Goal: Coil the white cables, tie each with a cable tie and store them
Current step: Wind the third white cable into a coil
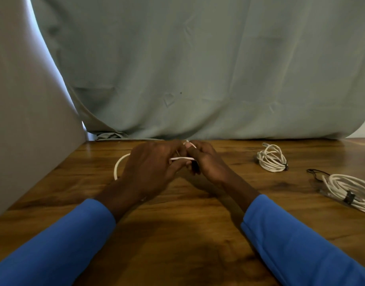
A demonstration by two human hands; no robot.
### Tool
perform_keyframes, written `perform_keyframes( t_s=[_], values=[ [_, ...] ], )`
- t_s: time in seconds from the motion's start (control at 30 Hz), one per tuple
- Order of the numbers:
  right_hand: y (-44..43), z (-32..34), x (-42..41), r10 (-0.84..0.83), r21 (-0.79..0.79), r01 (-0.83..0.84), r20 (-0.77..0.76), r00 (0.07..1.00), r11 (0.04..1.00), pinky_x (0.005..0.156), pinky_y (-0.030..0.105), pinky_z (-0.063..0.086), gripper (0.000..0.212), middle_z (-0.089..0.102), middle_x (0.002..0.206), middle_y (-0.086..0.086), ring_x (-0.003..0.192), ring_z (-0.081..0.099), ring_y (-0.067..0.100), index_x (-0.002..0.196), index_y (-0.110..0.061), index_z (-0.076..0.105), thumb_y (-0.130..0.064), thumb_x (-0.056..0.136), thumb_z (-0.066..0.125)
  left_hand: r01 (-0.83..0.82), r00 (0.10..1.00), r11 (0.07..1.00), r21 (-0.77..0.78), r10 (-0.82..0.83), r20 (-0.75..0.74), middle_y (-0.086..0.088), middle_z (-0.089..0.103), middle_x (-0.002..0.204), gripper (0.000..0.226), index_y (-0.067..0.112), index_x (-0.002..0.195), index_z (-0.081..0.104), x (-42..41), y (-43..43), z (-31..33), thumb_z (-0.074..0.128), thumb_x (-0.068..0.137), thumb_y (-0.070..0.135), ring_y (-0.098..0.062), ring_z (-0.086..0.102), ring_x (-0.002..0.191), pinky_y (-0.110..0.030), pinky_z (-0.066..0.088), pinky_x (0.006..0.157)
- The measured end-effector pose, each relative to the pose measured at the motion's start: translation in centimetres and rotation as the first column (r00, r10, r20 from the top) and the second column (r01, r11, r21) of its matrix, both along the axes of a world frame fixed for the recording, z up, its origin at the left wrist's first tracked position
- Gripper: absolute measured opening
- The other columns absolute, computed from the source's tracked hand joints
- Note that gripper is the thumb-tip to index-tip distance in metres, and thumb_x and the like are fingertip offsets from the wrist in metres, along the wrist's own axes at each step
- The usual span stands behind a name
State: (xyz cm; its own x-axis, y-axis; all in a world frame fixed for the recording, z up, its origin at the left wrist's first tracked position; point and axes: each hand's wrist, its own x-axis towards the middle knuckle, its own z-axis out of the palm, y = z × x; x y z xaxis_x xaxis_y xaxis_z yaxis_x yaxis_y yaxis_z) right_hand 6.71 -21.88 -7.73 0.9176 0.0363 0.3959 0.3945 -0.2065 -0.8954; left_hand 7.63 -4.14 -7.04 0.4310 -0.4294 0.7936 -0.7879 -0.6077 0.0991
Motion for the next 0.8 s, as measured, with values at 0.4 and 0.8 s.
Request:
perform_keyframes(
  t_s=[0.4, 0.8],
  values=[
    [1.6, 0.0, -0.5, 0.519, 0.594, -0.273, -0.291, 0.804, 0.757, 0.031, 0.016, 0.021, 0.057, 0.031, 0.036, -0.007, 0.025, 0.028, 0.004, 0.053, -0.018, 0.049, -0.045, 0.103, 0.049, 0.143, 0.843, 0.961, -0.238, -0.244, -0.478, 0.011, 0.075, 0.103, 0.036, 0.033, 0.123, 0.062, 1.1, -1.0, -2.2, 0.051, 0.101, 0.058, -0.003, 0.071, 0.095, -0.041, 0.055, 0.085],
    [2.9, 0.9, -0.9, 0.228, 0.575, -0.013, -0.303, 0.925, 0.818, 0.038, 0.018, 0.023, 0.056, 0.03, 0.04, -0.007, 0.031, 0.025, 0.006, 0.055, -0.022, 0.047, -0.052, 0.102, 0.052, -0.266, 0.954, 0.959, -0.095, 0.248, -0.166, 0.003, 0.065, 0.067, 0.074, 0.025, 0.079, 0.065, 1.1, -1.6, -1.4, 0.019, 0.093, 0.081, -0.016, 0.061, 0.066, -0.034, 0.035, 0.059]
  ],
)
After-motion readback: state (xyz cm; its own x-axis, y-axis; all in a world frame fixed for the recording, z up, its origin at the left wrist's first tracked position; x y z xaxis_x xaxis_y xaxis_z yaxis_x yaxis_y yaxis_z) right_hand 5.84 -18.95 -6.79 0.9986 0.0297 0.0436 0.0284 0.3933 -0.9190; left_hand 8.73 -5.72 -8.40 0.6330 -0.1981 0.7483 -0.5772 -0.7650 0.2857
